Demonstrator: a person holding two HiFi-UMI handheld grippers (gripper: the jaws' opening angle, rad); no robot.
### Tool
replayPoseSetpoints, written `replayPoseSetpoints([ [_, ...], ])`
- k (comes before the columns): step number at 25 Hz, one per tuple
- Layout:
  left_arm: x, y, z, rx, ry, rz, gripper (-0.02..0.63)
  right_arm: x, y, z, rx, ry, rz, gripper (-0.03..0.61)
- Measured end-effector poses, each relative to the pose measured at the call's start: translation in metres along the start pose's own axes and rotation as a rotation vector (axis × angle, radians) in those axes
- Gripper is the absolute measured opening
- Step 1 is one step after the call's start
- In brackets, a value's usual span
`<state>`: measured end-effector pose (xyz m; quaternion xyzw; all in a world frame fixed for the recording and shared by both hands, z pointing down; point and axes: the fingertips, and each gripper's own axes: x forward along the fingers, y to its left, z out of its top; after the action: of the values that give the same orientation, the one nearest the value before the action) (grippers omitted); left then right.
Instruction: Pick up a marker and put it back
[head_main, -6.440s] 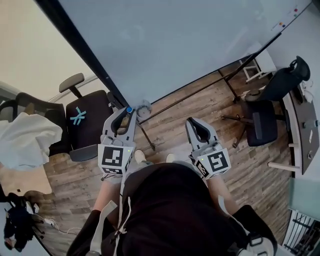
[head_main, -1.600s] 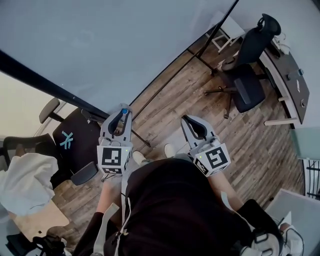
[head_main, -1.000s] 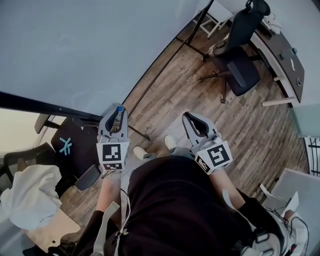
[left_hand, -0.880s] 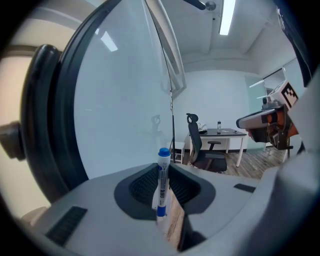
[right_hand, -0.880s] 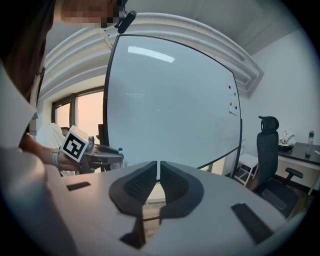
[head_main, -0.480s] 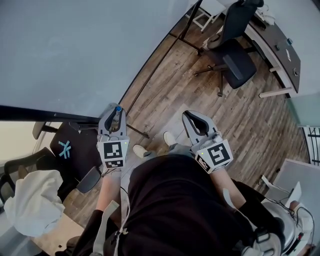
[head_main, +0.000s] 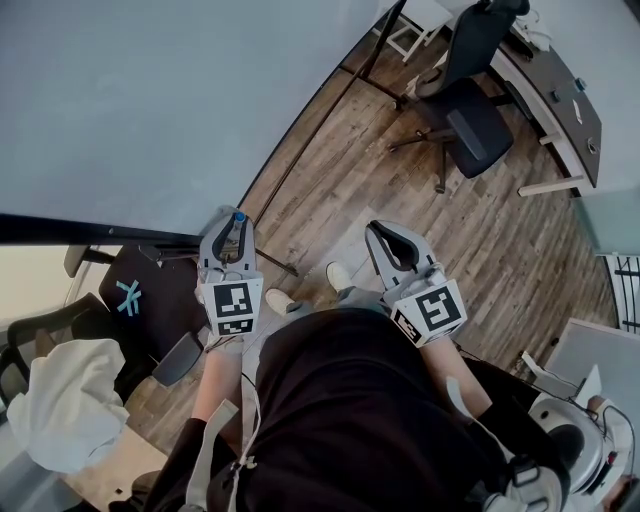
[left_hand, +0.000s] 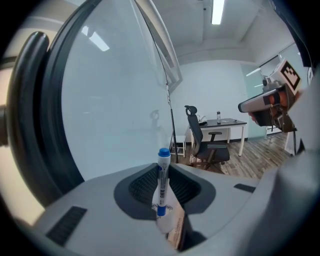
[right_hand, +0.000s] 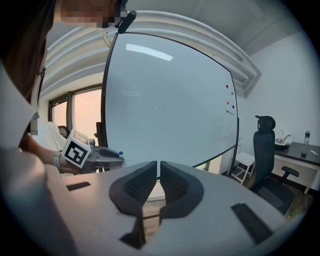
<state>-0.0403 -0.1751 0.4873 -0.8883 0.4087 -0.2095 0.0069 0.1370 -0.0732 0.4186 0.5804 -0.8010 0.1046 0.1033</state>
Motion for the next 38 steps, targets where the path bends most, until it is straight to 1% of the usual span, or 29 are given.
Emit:
replayPoseSetpoints([
  [5,0.002,0.0,0.002,0.0,0.005,0.006,0.08,0.002,-0.003,0.001,0.002,0.001,0.004,0.032],
  [11,0.0,0.0,0.003,-0.007,0.012,0.013,0.104,0.004,-0.004,0.002,0.007,-0.006,0.016,0.031],
  [21,-0.013,0.001,0.023,-0.015,-0.022,0.048,0.106,0.011,0.001,0.007,0.004,-0.024,0.072,0.031],
  [28,-0.028,0.003,0.036,-0.028,-0.043,0.102,0.106,0.025,0.009,0.016,-0.005,-0.043,0.153,0.031],
  [34,-0.048,0.016,0.042,-0.056,-0.054,0.189,0.106,0.042,0.02,0.026,-0.025,-0.057,0.245,0.031],
  [38,-0.066,0.028,0.041,-0.082,-0.055,0.248,0.077,0.053,0.035,0.033,-0.041,-0.067,0.315,0.031],
])
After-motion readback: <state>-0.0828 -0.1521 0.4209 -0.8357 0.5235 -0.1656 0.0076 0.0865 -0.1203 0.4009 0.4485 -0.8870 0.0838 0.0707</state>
